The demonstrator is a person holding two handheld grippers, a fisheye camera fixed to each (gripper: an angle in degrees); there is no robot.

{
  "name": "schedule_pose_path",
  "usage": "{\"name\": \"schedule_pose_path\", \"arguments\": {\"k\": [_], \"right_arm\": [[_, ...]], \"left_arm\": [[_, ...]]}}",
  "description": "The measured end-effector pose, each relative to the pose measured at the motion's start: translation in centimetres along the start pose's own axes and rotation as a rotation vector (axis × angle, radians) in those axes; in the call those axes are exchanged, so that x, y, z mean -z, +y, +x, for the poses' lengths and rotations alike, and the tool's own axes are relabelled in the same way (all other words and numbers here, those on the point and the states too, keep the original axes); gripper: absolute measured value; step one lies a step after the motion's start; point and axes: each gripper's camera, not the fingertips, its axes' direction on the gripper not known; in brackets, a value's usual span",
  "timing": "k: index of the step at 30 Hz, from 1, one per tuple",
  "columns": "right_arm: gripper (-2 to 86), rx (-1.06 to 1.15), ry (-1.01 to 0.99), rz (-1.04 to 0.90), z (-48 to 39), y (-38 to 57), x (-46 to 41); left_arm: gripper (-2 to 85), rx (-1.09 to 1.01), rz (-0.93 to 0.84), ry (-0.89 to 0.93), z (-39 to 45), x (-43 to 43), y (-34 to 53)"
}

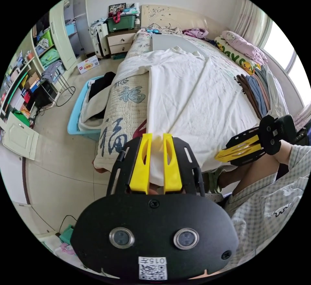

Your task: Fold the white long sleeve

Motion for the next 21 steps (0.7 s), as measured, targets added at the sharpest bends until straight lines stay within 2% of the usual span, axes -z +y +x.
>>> {"name": "schedule_pose_path", "arguments": {"k": [2, 6, 10, 12, 15, 21], "right_arm": [[-1.0, -0.022, -0.021, 0.019, 1.6, 0.3, 1.2], [-1.0, -0.18, -0.039, 0.182, 6.6, 1.5, 4.4], [-0.6, -0.326, -0.232, 0.367, 10.0, 1.5, 4.7], [-0.6, -0.335, -0.213, 0.336, 10.1, 0.7, 3.5], [-0.6, -0.343, -0.103, 0.193, 10.0, -0.1, 0.2], [-0.6, -0.322, -0.027, 0.214, 9.8, 1.4, -2.1]], "left_arm": [[5.5, 0.037, 0.032, 0.019, -0.2, 1.0, 0.4], [5.8, 0.059, 0.074, 0.113, 0.6, 1.9, 1.4], [5.7, 0.057, 0.058, 0.088, 1.3, 0.9, 2.0], [4.8, 0.079, 0.046, 0.071, 1.1, 0.3, 2.1], [2.4, 0.083, 0.048, 0.034, 1.0, 0.2, 2.0], [0.7, 0.141, 0.005, 0.034, -0.1, -0.1, 0.9]]}}
